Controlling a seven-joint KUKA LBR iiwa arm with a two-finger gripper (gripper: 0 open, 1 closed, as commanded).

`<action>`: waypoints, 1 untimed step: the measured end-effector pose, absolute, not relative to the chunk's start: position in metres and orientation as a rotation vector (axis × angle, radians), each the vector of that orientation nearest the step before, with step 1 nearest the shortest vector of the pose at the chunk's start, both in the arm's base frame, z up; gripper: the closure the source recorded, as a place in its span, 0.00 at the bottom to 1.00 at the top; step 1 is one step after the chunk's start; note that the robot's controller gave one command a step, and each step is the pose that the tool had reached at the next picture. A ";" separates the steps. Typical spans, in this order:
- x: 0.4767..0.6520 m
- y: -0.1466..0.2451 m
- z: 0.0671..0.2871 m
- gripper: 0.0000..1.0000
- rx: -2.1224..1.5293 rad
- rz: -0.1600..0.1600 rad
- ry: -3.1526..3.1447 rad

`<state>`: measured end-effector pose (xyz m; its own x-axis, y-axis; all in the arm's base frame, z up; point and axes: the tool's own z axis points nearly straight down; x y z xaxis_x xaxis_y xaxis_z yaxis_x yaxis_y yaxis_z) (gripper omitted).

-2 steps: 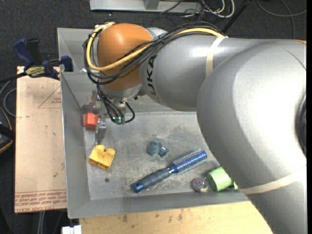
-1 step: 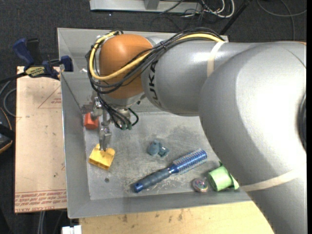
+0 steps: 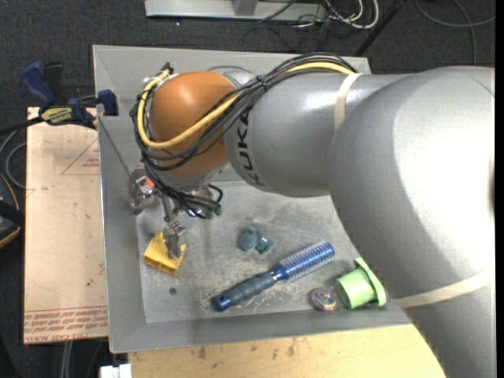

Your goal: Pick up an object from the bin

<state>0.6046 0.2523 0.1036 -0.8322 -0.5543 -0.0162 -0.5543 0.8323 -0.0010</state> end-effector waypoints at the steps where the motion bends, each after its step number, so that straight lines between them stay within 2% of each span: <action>1: 0.601 0.250 0.097 1.00 -0.908 0.004 3.005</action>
Offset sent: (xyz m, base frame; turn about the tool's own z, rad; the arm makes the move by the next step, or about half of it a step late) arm 0.0000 0.0000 0.0000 0.0000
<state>0.6009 0.2498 0.0965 -0.8328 -0.5536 -0.0032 -0.5536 0.8328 0.0014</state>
